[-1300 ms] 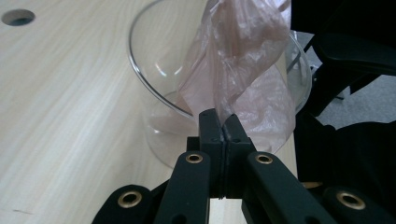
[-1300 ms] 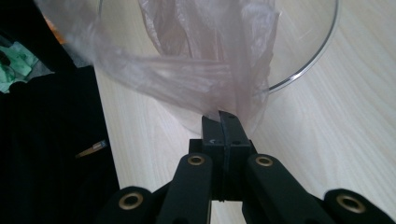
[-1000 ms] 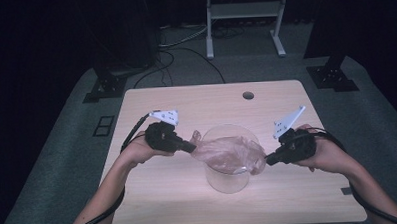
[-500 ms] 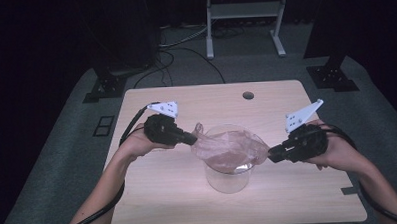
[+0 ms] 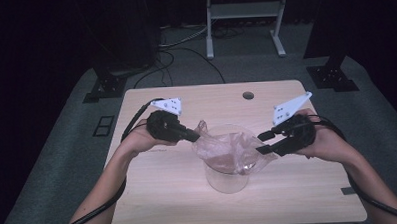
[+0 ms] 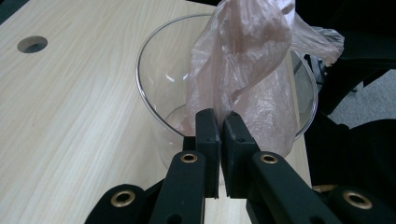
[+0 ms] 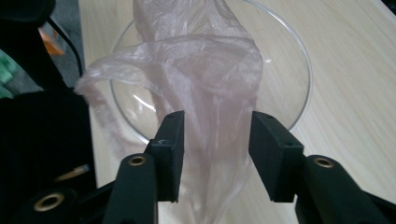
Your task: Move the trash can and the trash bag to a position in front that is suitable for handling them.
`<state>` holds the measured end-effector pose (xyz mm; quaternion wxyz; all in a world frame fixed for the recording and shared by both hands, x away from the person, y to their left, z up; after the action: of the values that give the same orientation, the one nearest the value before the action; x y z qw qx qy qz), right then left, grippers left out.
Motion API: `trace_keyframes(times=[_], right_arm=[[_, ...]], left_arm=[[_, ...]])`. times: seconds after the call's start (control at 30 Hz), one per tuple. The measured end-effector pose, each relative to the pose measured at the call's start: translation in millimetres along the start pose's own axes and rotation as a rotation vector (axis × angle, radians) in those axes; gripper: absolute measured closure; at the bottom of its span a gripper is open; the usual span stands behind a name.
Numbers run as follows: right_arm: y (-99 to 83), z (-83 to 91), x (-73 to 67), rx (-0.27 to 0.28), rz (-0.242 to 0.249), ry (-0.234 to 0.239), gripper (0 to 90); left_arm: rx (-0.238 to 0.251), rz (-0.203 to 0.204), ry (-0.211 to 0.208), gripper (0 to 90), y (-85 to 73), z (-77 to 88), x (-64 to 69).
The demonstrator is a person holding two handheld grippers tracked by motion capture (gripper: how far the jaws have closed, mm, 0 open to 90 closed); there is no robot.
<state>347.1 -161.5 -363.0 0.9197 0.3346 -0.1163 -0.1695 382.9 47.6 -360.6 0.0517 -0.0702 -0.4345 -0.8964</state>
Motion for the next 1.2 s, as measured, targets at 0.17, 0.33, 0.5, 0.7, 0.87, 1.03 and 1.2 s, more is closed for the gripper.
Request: trace_keyframes(times=[0.17, 0.33, 0.5, 0.7, 0.87, 1.03, 1.2], right_arm=[[2.4, -17.0, 4.4, -0.06, 0.019, -0.04, 80.1], [-4.4, -21.7, 19.4, -0.092, -0.085, -0.062, 90.0], [-12.8, -22.5, 34.2, -0.076, -0.168, -0.078, 90.0], [-22.4, -30.4, 48.7, -0.081, -0.231, -0.094, 90.0], [-25.4, -41.0, 53.3, -0.065, -0.264, -0.075, 90.0], [-27.6, -46.8, 54.7, -0.047, -0.298, -0.058, 90.0], [-29.3, -53.8, 53.1, -0.052, -0.317, -0.04, 90.0]], left_arm=[[0.004, -0.008, 0.0, 87.0, -0.4, 1.9, 1.0], [0.012, 0.004, 0.017, 89.0, -7.5, 2.1, -2.2], [0.012, 0.031, 0.032, 89.5, -14.1, -2.9, -11.8], [0.017, 0.081, 0.07, 89.6, -19.1, -7.3, -32.0], [-0.001, 0.114, 0.083, 89.7, -26.3, -18.1, -42.2], [-0.007, 0.128, 0.074, 89.7, -30.4, -29.1, -48.1], [0.004, 0.145, 0.067, 89.7, -30.2, -38.5, -52.3]])
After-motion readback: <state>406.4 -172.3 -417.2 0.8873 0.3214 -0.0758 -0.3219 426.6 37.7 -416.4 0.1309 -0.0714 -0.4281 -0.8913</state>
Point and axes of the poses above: each handheld gripper's, and its own axes: z roughly backward along the jaws, y roughly out of its top, x roughly to its right, the point moved 10 cm from there along -z, roughly forward along the jaws, and after that the axes turned 7 degrees about -y, right-handed, at the moved point
